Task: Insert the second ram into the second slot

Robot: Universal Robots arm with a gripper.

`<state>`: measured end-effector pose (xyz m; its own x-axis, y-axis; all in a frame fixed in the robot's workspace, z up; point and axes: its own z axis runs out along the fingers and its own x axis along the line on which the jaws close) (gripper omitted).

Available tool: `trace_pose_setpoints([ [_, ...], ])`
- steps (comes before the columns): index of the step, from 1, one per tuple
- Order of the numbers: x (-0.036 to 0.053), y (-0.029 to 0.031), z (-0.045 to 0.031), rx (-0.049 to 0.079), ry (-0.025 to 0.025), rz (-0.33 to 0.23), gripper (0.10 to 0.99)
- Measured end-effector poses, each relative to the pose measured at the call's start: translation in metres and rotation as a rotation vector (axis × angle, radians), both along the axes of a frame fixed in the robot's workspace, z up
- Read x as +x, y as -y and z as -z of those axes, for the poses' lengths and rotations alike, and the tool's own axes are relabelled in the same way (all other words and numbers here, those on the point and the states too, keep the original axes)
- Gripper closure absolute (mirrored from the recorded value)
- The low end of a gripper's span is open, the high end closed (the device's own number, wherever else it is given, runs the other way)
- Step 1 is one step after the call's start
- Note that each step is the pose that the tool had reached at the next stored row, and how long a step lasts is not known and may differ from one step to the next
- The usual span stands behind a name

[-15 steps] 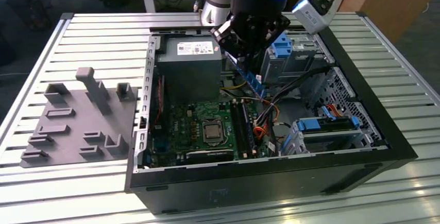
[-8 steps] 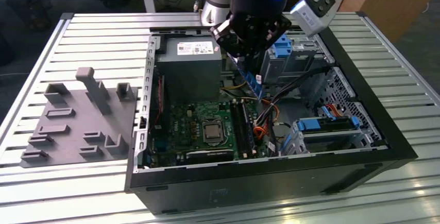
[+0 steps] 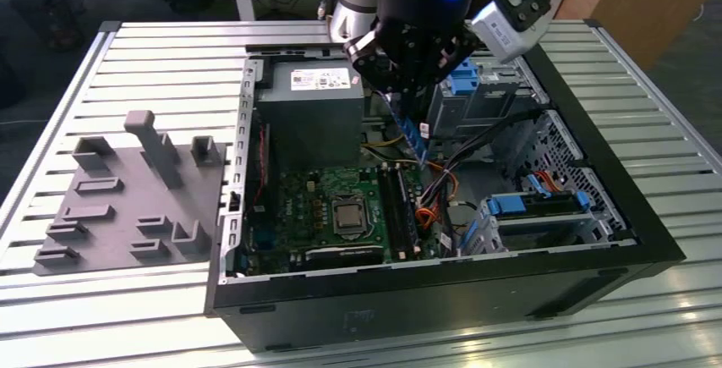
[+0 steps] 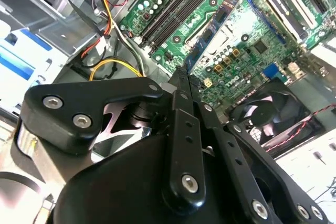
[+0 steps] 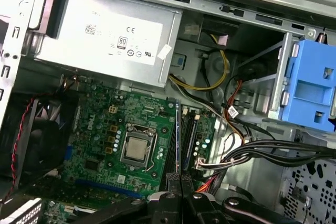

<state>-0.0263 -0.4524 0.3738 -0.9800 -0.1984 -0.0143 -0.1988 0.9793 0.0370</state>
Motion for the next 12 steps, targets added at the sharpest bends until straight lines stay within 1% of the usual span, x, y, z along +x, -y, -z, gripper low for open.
trace_pose_setpoints([
  [12,0.0,0.0,0.0002,0.0,0.0,0.112,0.969],
])
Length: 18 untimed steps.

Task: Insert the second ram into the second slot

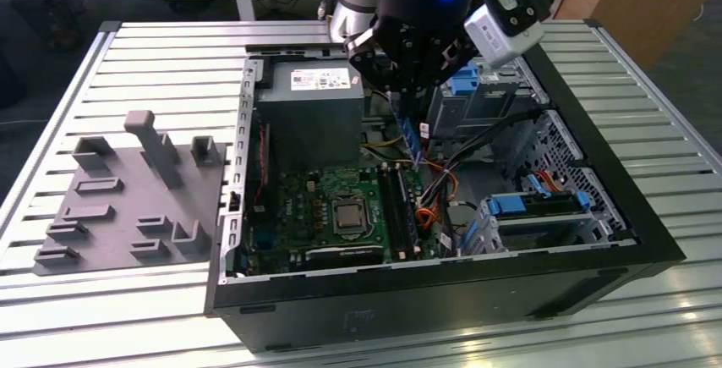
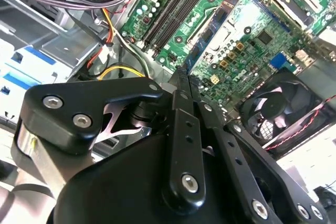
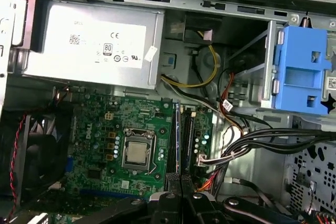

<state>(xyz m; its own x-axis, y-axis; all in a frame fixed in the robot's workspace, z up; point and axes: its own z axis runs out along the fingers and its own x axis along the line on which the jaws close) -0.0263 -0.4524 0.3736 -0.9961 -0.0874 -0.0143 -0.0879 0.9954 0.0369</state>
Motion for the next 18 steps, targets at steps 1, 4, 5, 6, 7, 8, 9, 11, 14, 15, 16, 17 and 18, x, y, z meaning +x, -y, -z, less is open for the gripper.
trace_pose_setpoints([
  [1,0.0,0.0,0.0,0.0,0.0,0.01,0.969],
  [4,0.0,0.0,0.0001,0.0,0.0,0.038,0.969],
  [5,0.0,0.0,0.0001,0.0,0.0,0.049,0.969],
  [6,0.0,0.0,0.0001,0.0,0.0,0.058,0.969],
  [7,0.0,0.0,0.0002,0.0,0.0,0.068,0.969],
  [8,0.0,0.0,0.0002,0.0,0.0,0.077,0.969],
  [9,0.0,0.0,0.0002,0.0,0.0,0.086,0.969],
  [11,0.0,0.0,0.0002,0.0,0.0,0.105,0.969],
  [14,0.0,0.0,0.0003,0.0,0.0001,0.133,0.969],
  [15,0.0,0.0,0.0004,0.0,0.0,0.143,0.969],
  [16,0.0,0.0,0.0004,0.0,0.0001,0.152,0.969],
  [17,0.0,0.0,0.0005,0.0,0.0,0.162,0.969],
  [18,0.0,0.0,0.0005,0.0,0.0001,0.172,0.969],
])
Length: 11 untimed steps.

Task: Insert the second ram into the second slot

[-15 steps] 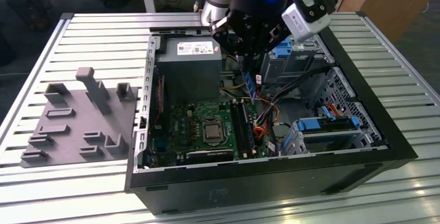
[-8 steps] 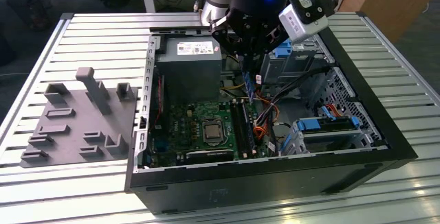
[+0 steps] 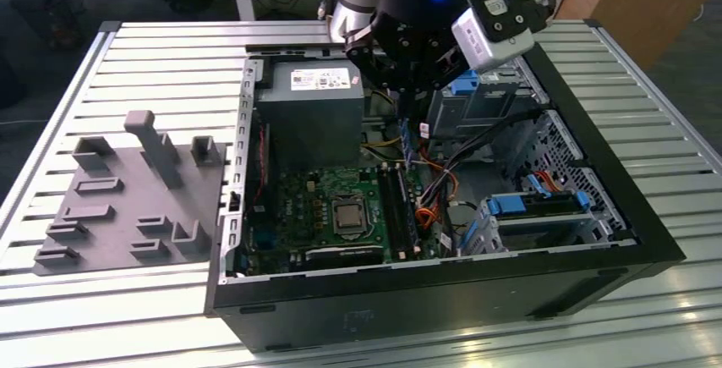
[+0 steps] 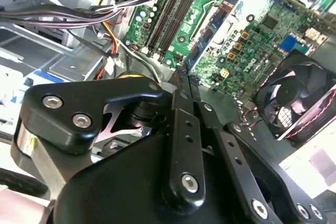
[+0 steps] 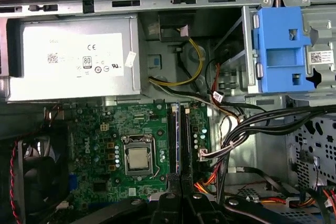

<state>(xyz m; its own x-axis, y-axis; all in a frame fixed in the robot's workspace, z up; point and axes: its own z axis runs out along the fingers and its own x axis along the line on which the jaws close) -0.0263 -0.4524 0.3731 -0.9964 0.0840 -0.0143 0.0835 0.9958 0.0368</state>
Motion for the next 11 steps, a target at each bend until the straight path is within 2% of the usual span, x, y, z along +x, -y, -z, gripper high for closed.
trace_pose_setpoints([
  [11,0.0,0.0,0.0008,-0.001,0.0,0.128,0.969],
])
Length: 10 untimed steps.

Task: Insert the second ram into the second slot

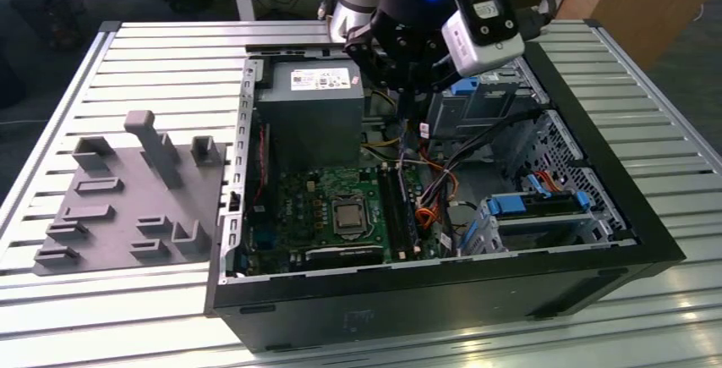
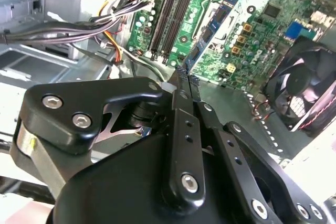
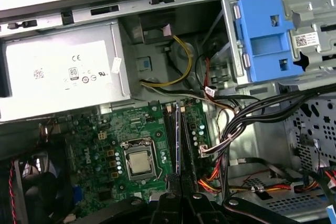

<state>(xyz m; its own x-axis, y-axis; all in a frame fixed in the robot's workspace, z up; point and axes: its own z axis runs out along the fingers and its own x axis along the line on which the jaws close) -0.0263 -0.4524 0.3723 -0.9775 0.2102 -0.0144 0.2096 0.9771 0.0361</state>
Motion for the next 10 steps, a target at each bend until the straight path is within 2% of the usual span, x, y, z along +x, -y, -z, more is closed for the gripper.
trace_pose_setpoints([
  [2,0.0,0.0,0.0003,0.0,-0.0001,0.02,0.969],
  [5,-0.0002,0.0006,0.0014,0.0,0.0,0.014,0.969],
  [10,-0.0004,0.0007,0.0032,0.0,0.0,-0.06,0.969],
])
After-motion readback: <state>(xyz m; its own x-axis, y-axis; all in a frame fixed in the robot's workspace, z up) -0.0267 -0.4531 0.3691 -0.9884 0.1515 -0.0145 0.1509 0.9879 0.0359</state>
